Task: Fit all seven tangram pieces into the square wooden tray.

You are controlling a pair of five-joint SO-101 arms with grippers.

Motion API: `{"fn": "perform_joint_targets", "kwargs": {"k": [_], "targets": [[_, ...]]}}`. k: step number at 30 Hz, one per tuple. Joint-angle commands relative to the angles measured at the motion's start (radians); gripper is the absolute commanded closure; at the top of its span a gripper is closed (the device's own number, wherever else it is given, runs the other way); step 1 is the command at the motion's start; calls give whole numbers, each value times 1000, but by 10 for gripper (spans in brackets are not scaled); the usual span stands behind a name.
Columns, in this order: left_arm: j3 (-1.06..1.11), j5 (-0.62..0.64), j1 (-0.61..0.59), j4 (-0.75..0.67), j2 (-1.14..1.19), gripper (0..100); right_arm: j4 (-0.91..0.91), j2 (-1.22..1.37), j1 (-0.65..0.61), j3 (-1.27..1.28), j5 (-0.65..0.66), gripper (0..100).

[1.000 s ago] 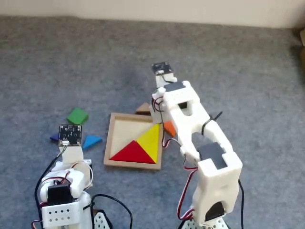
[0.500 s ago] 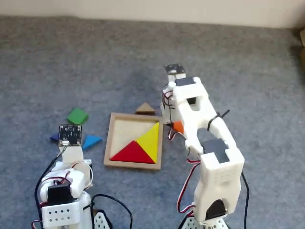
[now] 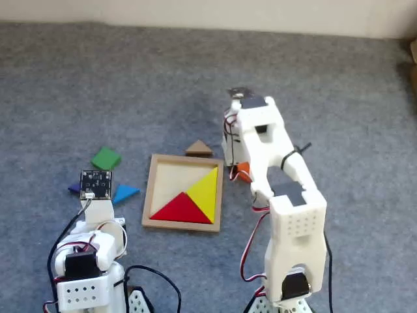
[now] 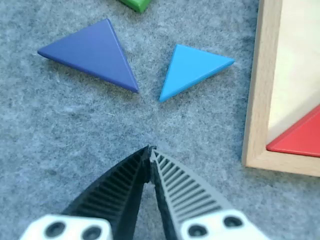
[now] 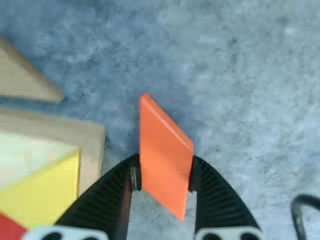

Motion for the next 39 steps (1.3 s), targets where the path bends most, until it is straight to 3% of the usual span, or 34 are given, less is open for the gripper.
{"fn": "perform_joint_targets", "kwargs": {"k": [1, 5, 22, 35, 39], "targets": [[19, 11, -12, 5, -33, 987, 107, -21, -4, -119, 212, 929], [19, 11, -12, 5, -33, 987, 194, -21, -22, -185, 321, 929], [19, 11, -12, 5, -33, 987, 260, -21, -263, -294, 377, 929], [19, 11, -12, 5, -33, 987, 61, -13, -381, -282, 394, 922], [19, 11, -12, 5, -33, 987, 59, -12, -383, -282, 394, 835]]}}
